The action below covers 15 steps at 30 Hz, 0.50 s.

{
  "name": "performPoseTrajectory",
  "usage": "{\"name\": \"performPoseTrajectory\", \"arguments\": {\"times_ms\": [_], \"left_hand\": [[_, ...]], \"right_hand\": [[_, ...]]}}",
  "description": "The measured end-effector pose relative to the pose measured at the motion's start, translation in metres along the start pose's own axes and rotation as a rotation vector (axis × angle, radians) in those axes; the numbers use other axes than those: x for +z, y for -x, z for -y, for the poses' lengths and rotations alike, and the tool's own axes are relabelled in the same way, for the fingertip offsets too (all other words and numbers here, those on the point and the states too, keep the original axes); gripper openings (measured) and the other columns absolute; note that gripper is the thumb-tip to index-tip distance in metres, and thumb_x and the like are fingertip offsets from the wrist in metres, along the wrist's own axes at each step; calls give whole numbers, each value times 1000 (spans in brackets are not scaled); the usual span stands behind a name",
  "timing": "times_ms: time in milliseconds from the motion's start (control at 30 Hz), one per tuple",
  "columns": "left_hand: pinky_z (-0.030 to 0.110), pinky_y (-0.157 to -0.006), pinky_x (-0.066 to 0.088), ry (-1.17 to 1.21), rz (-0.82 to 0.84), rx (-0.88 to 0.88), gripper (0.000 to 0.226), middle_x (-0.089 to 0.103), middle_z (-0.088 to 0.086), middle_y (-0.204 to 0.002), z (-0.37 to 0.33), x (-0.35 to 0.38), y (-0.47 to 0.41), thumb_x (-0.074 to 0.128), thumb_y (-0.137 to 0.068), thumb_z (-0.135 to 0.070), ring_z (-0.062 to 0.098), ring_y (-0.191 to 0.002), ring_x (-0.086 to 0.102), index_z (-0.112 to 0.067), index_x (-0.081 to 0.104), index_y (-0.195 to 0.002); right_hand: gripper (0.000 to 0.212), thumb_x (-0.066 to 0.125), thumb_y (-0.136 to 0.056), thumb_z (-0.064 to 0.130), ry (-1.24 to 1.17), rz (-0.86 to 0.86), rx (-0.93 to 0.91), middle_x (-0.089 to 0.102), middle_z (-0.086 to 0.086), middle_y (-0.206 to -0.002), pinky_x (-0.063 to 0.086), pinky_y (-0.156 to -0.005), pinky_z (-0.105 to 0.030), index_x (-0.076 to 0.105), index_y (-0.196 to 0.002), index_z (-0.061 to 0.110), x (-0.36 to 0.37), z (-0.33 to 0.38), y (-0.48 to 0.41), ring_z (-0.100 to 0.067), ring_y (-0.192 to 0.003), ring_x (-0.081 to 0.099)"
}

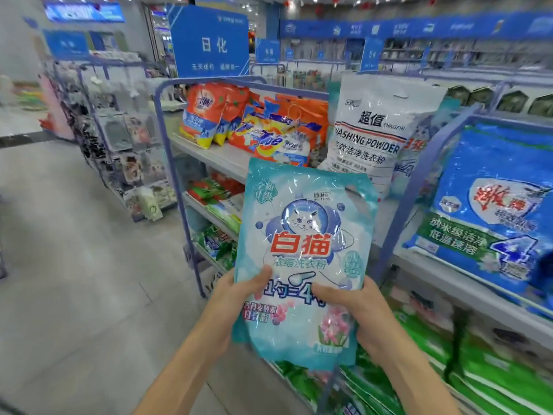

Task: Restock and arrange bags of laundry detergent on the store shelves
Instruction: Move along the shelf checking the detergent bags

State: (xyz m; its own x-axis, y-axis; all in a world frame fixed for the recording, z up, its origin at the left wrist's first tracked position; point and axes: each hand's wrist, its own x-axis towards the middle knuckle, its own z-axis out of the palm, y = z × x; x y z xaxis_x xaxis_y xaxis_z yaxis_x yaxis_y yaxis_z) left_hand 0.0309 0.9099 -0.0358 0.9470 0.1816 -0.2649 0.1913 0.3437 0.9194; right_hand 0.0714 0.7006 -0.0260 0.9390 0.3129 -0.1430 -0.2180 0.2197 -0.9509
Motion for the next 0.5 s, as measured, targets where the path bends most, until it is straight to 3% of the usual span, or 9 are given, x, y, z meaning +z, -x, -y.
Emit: {"name": "performPoseTrajectory", "arguments": {"times_ms": [300, 400, 500], "left_hand": [[54, -83, 60, -51, 143, -32, 39, 77, 20, -103, -51, -23, -123, 77, -82, -25, 41, -90, 75, -4, 68, -114], [62, -87, 57, -70, 213, -25, 43, 74, 26, -106, -76, -34, -174, 86, -78, -31, 46, -96, 72, -3, 71, -107], [70, -87, 53, -125, 276, -25, 48, 73, 28, -106, -104, -40, -221, 92, -69, -37, 50, -96, 71, -1, 69, -91]], "right_hand": [[51, 85, -58, 1, -22, -158, -72, 77, -17, -108, 58, -92, -53, 77, -107, 9, 33, 11, -102, -39, -98, 75], [50, 84, -56, 1, -22, -239, -117, 78, -16, -103, 63, -74, -42, 77, -105, 9, 50, 22, -139, -35, -92, 76], [59, 84, -55, 4, 4, -292, -143, 77, -18, -105, 63, -76, -43, 72, -113, 3, 66, 36, -173, -38, -94, 76]]}}
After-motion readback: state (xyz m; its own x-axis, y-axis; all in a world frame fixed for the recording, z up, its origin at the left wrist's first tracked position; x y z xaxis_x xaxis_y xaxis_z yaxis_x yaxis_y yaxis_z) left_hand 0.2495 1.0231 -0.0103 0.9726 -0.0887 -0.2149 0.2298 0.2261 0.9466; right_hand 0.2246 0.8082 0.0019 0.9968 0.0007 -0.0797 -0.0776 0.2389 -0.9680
